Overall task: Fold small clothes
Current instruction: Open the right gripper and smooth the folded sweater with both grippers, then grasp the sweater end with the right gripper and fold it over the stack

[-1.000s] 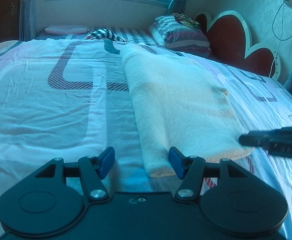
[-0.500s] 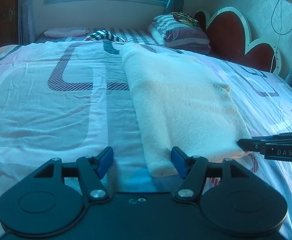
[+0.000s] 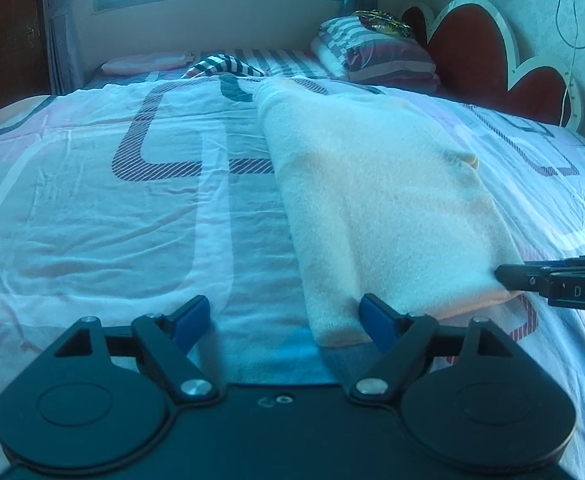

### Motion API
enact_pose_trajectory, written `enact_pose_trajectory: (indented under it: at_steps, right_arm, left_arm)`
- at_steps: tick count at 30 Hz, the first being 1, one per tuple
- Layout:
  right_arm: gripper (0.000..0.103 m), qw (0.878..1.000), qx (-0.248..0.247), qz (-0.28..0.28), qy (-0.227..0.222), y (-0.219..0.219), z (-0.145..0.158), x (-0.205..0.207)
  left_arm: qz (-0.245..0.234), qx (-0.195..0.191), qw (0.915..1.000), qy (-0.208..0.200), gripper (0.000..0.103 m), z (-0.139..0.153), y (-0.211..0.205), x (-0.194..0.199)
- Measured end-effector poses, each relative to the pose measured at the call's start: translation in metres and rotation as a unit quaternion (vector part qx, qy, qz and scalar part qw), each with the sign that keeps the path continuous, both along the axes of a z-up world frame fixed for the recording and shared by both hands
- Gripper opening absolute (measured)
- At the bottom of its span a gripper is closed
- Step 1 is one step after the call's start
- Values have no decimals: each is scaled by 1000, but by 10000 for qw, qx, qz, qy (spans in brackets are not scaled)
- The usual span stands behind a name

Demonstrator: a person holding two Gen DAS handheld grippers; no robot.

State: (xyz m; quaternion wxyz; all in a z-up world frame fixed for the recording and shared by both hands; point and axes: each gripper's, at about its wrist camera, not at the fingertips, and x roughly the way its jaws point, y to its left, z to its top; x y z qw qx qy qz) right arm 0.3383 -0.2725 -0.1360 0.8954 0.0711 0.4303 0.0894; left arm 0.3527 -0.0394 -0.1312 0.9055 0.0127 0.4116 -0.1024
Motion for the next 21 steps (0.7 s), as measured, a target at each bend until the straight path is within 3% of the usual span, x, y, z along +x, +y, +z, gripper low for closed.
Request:
enact_pose_trajectory:
  at_steps: [6, 8, 9, 11, 12, 15, 18, 21]
  right_arm:
    - [30, 9999, 165, -26, 19, -5, 0, -1]
    - [33, 9993, 371, -87, -18, -16, 8, -1]
    - [37, 9981, 511, -231, -237, -25, 14, -4]
    - [65, 9939, 847, -434, -556, -45, 23, -4]
    - [66, 9916, 1080, -468, -534, -54, 25, 2]
    - [66, 9848, 1604, -503, -444, -73, 25, 26]
    - [66, 9754, 2150, -423, -224, -85, 20, 58]
    - [65, 9684, 2467, -372, -67, -92, 9, 85]
  left_arm:
    - [93, 37, 9999, -5, 85, 6, 0, -1]
    - [177, -11, 9996, -235, 87, 16, 3, -4]
    - [234, -107, 9987, -441, 89, 23, 7, -6]
    - [346, -392, 9952, -822, 101, 35, 16, -4]
    - [359, -495, 9942, -882, 101, 40, 18, 2]
    - [216, -913, 9939, -586, 98, 45, 22, 33]
    - [96, -1544, 9880, -48, 90, 34, 25, 64]
    - [18, -1468, 9889, 228, 82, 21, 21, 84]
